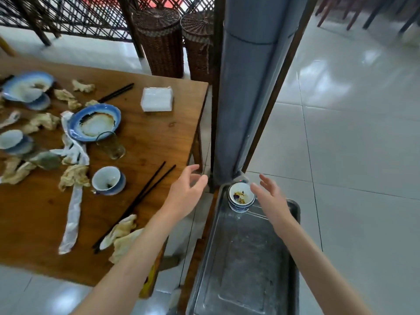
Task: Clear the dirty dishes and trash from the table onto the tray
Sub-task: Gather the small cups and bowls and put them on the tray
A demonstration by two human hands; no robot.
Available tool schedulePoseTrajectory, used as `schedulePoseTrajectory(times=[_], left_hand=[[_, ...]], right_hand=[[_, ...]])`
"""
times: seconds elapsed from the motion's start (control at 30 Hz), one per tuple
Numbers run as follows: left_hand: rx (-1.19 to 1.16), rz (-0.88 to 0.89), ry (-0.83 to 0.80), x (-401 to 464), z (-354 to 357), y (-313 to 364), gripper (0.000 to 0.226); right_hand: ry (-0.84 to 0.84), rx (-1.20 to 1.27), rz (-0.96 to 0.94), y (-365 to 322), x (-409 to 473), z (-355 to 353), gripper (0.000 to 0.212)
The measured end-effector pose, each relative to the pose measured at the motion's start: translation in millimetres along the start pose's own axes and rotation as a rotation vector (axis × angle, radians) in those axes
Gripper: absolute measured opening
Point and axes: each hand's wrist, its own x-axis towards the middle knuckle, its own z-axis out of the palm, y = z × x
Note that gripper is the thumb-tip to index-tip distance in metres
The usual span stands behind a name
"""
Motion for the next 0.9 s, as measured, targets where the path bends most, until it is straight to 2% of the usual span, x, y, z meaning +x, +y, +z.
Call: schedulePoseTrajectory(times=[0.2,0.4,0.63,0.9], left_hand=[[0.076,0.046,0.063,-64,-77,-2,0.049],[0.178,0.093,0.179,-91,-162,-21,0.057],[0.325,0.095,0.248,-96,-284,-59,0.063],[0.375,0.14,0.256,-73,-399,-87,0.063]], right_hand=[[-0.101,-0.098,-0.121,-44,-59,31,0.055],[-0.183,-0.218,-0.255,-82,-98,81,0.065],[-0.159,-0.267,-0.251,-113,-127,167,0.068],[-0.109,-0.256,-0.244,-146,-143,267,0.07]])
